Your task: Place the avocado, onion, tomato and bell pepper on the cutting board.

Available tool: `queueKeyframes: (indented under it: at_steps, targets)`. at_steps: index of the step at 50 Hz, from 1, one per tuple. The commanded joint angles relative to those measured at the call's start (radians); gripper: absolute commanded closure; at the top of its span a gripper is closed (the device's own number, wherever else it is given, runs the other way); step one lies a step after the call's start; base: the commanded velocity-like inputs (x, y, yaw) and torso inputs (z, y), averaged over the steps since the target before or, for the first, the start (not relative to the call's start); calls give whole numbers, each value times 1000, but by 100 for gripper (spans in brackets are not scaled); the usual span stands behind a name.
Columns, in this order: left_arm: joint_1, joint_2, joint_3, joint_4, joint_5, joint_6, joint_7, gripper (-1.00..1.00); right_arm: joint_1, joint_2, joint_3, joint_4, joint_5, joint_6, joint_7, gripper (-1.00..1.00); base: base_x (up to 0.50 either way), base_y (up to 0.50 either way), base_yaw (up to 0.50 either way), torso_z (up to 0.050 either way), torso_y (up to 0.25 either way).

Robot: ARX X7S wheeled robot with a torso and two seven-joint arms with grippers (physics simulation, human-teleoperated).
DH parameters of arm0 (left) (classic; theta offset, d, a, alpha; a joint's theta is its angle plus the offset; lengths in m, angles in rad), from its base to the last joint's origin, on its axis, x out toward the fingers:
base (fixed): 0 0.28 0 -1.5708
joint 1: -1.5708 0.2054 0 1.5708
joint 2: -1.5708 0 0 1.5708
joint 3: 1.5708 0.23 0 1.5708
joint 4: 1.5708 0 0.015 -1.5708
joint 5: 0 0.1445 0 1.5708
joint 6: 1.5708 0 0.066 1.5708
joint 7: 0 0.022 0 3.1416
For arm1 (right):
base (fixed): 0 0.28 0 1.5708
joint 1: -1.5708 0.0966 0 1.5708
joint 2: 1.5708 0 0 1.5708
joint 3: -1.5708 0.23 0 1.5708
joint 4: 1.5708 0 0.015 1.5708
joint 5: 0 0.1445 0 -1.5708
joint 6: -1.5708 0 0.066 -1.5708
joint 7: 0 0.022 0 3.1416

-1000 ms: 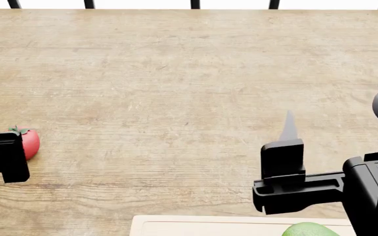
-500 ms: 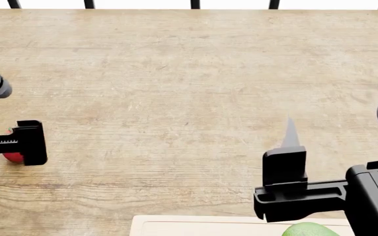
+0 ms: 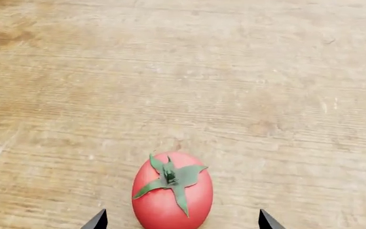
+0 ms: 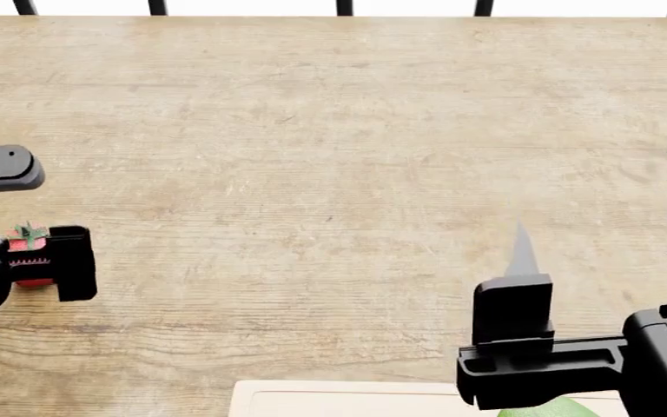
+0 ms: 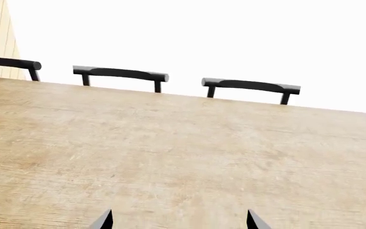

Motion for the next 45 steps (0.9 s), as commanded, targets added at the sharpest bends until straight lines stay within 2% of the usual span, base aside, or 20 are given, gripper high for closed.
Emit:
queueKeyframes:
  at_steps: [1, 14, 22, 37, 38, 45]
  targets:
    - [-5, 24, 21, -70, 50, 27, 27, -100, -25, 23, 19, -16, 21, -18, 3, -100, 0, 0, 0, 0, 0]
    - [-10, 60, 50, -132, 92, 46, 68, -100, -25, 31, 18, -21, 36, -30, 5, -100, 0, 0, 0, 0, 0]
    - [-26, 98, 77, -239, 141, 75, 127, -100, -39, 30, 20, -16, 25, -31, -3, -100, 0, 0, 0, 0, 0]
    - [-34, 124, 88, -282, 158, 85, 144, -100, -35, 38, 11, -26, 39, -40, 1, -100, 0, 0, 0, 0, 0]
    - [-33, 121, 87, -271, 154, 81, 138, 100, -36, 38, 12, -27, 40, -40, 0, -100, 0, 0, 0, 0, 0]
    - [-7, 86, 70, -196, 125, 71, 112, 100, -53, 39, 19, -31, 36, -47, -1, -100, 0, 0, 0, 0, 0]
